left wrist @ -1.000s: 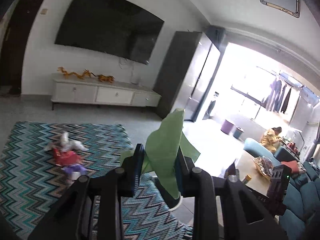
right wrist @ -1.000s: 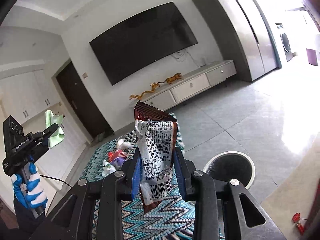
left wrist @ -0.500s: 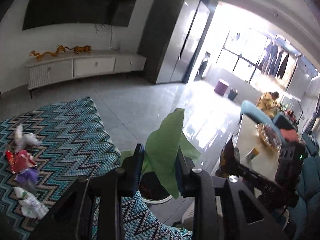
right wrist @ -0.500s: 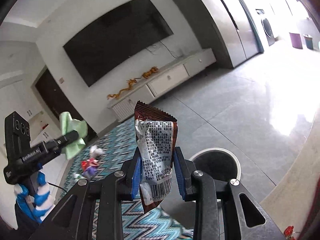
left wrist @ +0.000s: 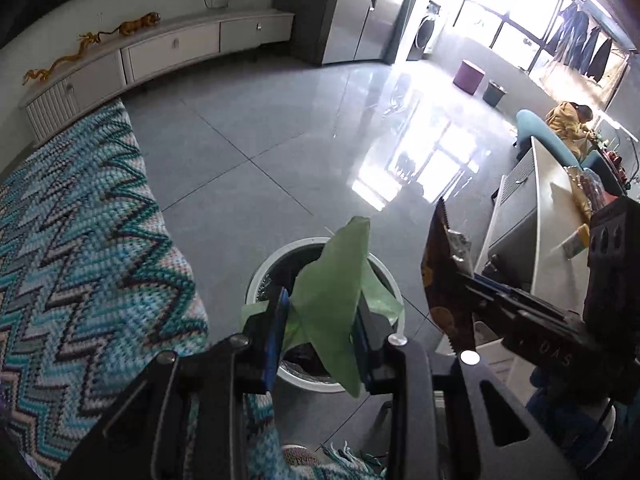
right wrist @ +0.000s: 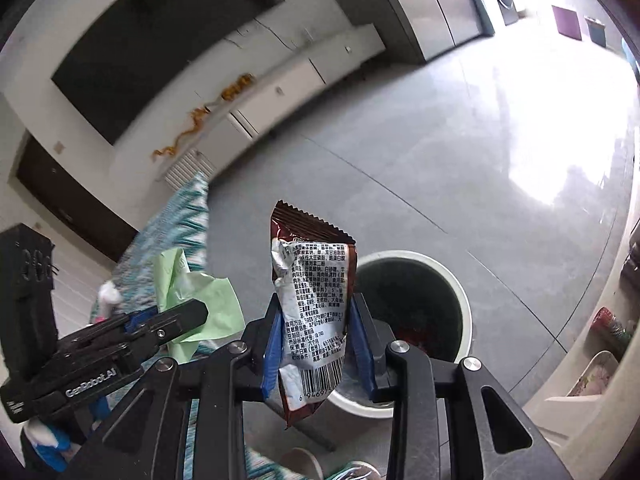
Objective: Collect trash
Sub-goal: 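Carry both items to the bin and open both tools over it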
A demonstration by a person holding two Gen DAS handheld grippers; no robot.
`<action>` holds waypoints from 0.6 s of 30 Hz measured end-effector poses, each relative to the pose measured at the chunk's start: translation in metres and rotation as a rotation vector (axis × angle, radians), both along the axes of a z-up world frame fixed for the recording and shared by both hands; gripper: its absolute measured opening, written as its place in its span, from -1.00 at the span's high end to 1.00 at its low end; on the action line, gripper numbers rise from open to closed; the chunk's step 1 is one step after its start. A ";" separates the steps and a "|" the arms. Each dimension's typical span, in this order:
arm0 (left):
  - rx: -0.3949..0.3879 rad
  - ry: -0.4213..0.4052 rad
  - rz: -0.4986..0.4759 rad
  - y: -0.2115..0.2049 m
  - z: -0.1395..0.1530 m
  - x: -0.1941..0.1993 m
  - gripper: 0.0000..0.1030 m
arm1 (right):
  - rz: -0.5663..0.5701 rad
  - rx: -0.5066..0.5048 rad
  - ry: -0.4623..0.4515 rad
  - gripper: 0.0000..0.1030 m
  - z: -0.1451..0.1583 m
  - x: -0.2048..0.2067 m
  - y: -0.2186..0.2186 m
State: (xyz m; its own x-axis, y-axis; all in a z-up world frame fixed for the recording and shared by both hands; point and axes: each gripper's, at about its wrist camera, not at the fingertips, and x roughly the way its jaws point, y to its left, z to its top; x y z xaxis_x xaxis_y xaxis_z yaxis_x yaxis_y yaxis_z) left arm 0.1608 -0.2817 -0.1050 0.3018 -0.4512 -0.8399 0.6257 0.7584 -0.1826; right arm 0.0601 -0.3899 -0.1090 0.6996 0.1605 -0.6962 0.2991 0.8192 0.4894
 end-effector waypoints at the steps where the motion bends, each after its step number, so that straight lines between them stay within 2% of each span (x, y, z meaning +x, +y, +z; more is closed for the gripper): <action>1: 0.008 0.010 0.001 -0.005 -0.006 0.005 0.40 | -0.001 0.001 0.018 0.39 -0.007 0.004 -0.002; 7: 0.034 0.057 0.027 -0.021 -0.026 0.025 0.30 | -0.009 -0.003 0.103 0.29 -0.038 0.023 -0.010; 9: 0.025 0.072 0.038 -0.023 -0.030 0.029 0.07 | -0.017 -0.002 0.121 0.15 -0.045 0.025 -0.012; 11: 0.005 0.089 0.045 -0.024 -0.032 0.032 -0.06 | -0.028 -0.005 0.138 0.04 -0.052 0.027 -0.016; 14: -0.002 0.094 0.048 -0.023 -0.033 0.030 -0.07 | -0.042 -0.004 0.154 0.04 -0.057 0.025 -0.021; 18: -0.029 0.065 0.063 -0.012 -0.019 0.024 -0.07 | -0.055 -0.001 0.146 0.03 -0.051 0.016 -0.022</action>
